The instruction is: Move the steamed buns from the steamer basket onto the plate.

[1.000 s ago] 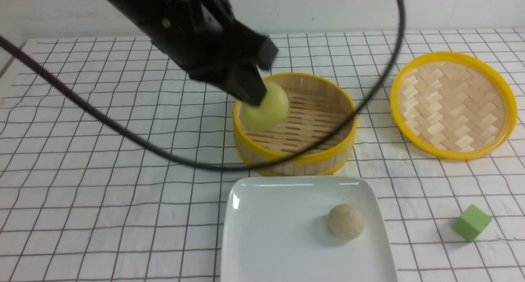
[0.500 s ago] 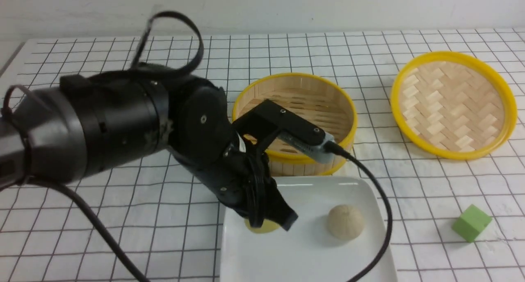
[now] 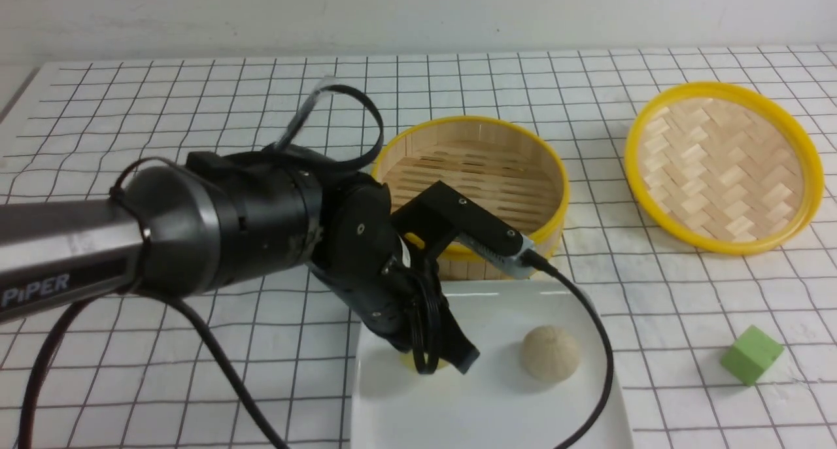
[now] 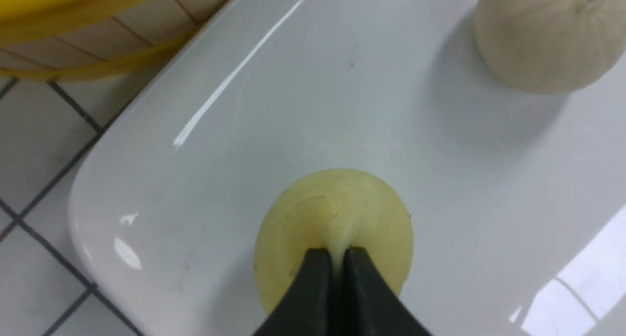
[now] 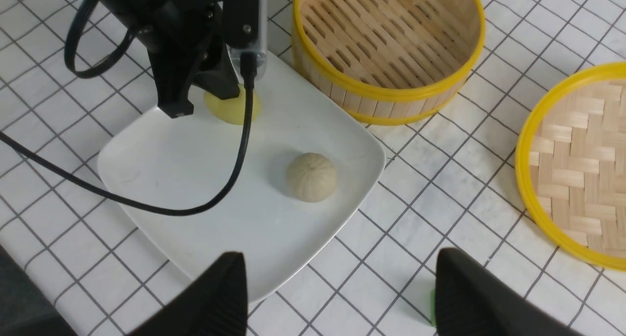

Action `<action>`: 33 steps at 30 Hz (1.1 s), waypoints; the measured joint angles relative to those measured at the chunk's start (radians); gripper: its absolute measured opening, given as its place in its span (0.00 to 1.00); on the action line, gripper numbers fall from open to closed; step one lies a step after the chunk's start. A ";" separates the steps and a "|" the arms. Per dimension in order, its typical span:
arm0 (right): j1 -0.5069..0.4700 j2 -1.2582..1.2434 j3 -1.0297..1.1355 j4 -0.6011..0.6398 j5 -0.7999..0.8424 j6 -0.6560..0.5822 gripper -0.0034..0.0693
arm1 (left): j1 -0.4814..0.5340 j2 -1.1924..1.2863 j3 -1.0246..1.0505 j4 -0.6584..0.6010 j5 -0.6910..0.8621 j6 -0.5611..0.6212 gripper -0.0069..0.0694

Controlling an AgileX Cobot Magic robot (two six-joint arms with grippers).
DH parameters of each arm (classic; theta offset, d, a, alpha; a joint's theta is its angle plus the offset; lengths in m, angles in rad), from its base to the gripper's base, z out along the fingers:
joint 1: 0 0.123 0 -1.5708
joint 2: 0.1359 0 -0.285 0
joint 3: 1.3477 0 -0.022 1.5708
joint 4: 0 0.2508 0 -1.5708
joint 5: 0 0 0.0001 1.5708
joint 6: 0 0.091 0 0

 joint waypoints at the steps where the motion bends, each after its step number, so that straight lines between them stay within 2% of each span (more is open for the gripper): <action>1: 0.000 0.000 0.000 0.000 0.001 0.000 0.74 | 0.000 0.002 0.000 0.000 -0.003 0.000 0.11; 8: 0.000 0.000 0.000 0.000 0.001 0.000 0.74 | 0.000 0.002 0.000 0.007 -0.006 0.000 0.16; 14: 0.000 0.000 0.000 0.003 0.008 0.000 0.74 | 0.000 0.002 0.000 0.049 0.022 -0.033 0.39; 16: 0.000 0.000 0.000 0.003 0.008 -0.003 0.74 | 0.000 0.002 0.000 0.094 0.019 -0.077 0.50; 20: 0.000 0.000 0.000 0.016 0.009 -0.004 0.74 | 0.000 -0.004 -0.018 0.183 0.018 -0.138 0.60; 26: 0.000 0.000 0.000 0.019 -0.031 -0.009 0.74 | 0.000 -0.064 -0.113 0.326 0.047 -0.208 0.63; 33: 0.000 0.000 0.000 0.019 -0.145 -0.011 0.74 | 0.000 -0.188 -0.262 0.592 0.170 -0.359 0.63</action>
